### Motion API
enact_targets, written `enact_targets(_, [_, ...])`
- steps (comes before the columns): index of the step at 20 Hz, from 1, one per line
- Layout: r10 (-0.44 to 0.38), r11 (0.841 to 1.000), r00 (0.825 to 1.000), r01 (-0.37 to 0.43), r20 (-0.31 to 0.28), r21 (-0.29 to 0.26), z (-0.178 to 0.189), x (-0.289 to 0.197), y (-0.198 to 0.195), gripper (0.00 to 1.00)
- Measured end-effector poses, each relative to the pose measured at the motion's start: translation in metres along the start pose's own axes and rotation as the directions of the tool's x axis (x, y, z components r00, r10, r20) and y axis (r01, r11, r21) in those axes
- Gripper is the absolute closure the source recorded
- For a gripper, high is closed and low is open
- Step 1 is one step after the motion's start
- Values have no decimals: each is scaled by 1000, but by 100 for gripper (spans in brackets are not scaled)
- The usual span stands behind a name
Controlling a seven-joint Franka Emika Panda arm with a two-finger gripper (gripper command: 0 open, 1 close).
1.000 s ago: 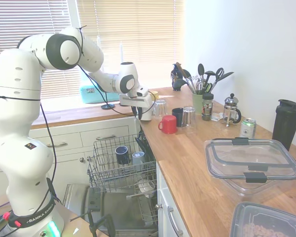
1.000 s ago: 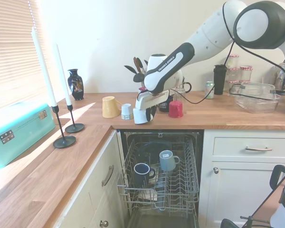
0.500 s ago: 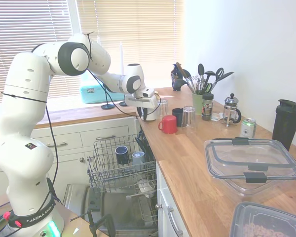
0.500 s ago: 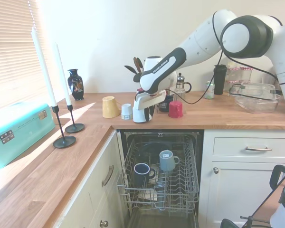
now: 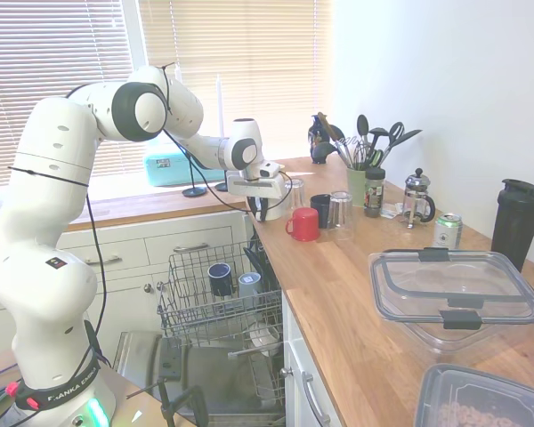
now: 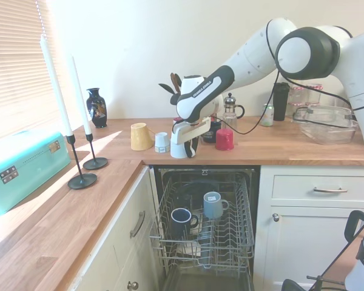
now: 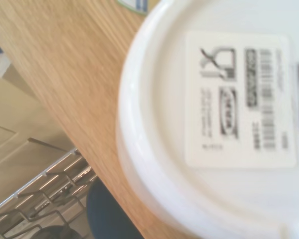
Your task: Move a mug from dishwasher to table
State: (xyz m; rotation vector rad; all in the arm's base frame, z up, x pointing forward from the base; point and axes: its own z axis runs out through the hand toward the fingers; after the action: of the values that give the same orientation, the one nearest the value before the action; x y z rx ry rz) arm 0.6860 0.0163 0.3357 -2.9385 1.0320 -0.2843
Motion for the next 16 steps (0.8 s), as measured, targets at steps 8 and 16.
enact_targets(8, [-18, 1000, 999, 18, -28, 22, -16, -13, -5, 0])
enact_targets(16, [-1, 999, 992, 6, -124, 43, -63, -85, 31, 0])
